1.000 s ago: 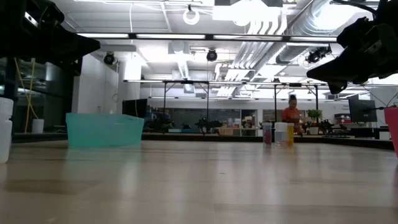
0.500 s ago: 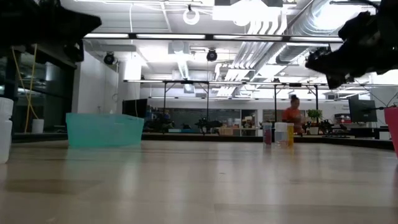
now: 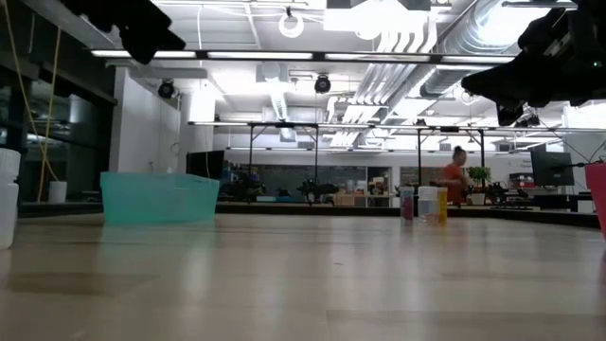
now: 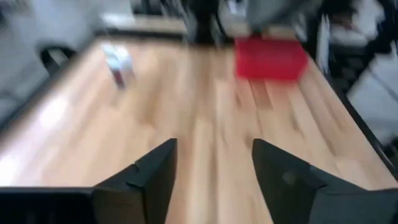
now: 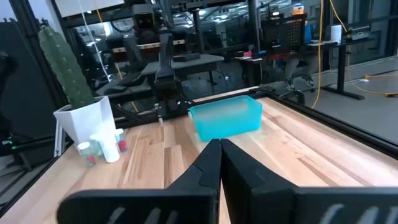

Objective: Pick and place medicine bottles into bin by pill shape (circle, oval)
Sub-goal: Put the blue capsule bottle into the blue bin

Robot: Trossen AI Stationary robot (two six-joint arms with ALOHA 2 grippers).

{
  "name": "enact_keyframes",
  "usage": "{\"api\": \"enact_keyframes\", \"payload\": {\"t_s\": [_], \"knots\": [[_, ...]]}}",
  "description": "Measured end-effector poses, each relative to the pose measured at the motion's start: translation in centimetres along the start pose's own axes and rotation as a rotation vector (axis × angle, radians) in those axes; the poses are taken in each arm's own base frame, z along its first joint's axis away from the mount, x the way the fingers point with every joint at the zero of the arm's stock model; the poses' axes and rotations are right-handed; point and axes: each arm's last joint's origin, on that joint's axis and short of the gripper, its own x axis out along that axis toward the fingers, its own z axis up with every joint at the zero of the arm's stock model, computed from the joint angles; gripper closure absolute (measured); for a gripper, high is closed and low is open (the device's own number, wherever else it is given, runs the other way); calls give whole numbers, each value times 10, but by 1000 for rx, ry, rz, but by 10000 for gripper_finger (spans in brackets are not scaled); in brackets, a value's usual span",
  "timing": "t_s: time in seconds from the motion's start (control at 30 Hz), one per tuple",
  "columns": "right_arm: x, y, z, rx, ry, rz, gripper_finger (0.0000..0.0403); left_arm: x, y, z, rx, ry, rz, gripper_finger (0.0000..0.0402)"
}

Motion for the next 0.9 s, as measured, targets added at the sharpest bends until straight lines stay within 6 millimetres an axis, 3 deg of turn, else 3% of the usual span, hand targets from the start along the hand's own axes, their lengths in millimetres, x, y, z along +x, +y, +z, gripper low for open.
{"api": "enact_keyframes", "payload": {"t_s": [0.13, 0.27, 0.57, 0.9], "knots": [[0, 0, 0, -4, 2, -1, 402, 5, -13, 17, -4, 230, -59, 178], [0, 0, 0, -3, 0, -15, 402, 16, -34, 19, 61, 437, -105, 178], [0, -2, 0, -34, -6, -69, 402, 41, -77, -6, 231, 662, -184, 178], [0, -4, -4, -46, 32, -127, 402, 49, -105, -28, 347, 787, -252, 178]]}}
